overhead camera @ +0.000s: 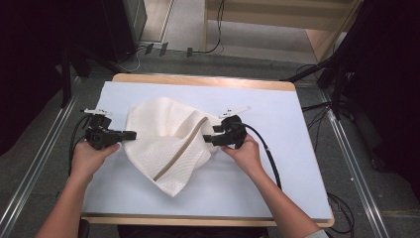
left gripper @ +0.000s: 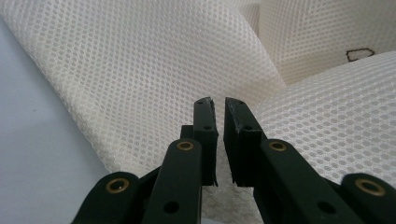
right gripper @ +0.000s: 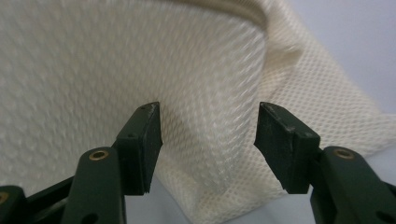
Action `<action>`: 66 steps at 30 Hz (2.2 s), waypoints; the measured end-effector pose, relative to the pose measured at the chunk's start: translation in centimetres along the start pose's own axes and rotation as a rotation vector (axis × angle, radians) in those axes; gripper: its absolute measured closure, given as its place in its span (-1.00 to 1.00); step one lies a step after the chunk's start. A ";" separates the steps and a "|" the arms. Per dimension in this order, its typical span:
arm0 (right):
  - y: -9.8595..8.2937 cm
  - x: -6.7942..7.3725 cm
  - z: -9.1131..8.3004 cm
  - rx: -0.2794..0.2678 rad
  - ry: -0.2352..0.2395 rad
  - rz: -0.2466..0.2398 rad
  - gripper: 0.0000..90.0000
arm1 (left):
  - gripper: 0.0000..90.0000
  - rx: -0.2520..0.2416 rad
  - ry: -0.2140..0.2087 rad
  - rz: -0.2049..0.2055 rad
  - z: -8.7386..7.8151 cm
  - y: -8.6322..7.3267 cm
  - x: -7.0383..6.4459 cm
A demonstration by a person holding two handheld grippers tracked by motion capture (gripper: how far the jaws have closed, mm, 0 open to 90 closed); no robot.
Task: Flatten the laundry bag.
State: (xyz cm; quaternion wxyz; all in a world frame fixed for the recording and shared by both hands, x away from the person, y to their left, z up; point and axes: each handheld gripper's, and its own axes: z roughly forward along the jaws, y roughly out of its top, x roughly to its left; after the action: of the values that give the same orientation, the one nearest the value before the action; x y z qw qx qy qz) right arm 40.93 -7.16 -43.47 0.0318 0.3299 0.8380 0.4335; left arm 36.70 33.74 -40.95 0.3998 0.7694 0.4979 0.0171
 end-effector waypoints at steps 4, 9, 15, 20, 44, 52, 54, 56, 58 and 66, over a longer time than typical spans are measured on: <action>-0.2 0.4 0.9 0.027 0.006 -0.016 0.21 | 0.86 -0.004 0.003 0.010 0.2 -0.2 0.0; 0.4 1.7 -0.6 -0.009 -0.016 -0.083 0.82 | 0.83 -0.013 0.006 0.012 0.1 -0.2 0.0; 0.1 2.9 -3.0 0.006 -0.001 -0.104 0.83 | 0.77 -0.029 0.023 0.008 -0.6 -0.2 0.3; -1.6 5.1 -5.5 0.000 0.012 -0.142 0.83 | 0.54 -0.053 0.059 -0.023 -1.3 0.1 1.3; -4.5 8.4 -7.2 0.014 0.030 -0.146 0.82 | 0.72 0.090 0.132 -0.124 2.2 -1.0 4.5; -3.5 7.4 -9.3 -0.027 -0.009 -0.135 0.83 | 0.99 0.065 0.141 -0.119 3.1 0.7 3.7; -3.4 7.3 -9.6 -0.031 -0.017 -0.134 0.83 | 0.99 0.021 0.158 -0.129 2.9 1.2 3.9; -3.1 7.1 -10.5 -0.041 -0.044 -0.142 0.83 | 0.99 -0.018 0.168 -0.160 2.4 1.7 4.5; -3.0 7.1 -10.7 -0.044 -0.055 -0.144 0.83 | 0.99 -0.061 0.176 -0.177 1.9 1.9 5.0; -4.1 7.7 -11.5 -0.028 -0.066 -0.123 0.83 | 0.98 -0.047 0.157 -0.203 2.3 1.8 6.3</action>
State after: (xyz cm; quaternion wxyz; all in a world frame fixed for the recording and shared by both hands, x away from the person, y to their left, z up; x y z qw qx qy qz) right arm 28.84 -12.43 -37.58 0.0905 0.2914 0.8491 0.4313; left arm 42.25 36.91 -43.72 0.3770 0.7018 0.6025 0.0484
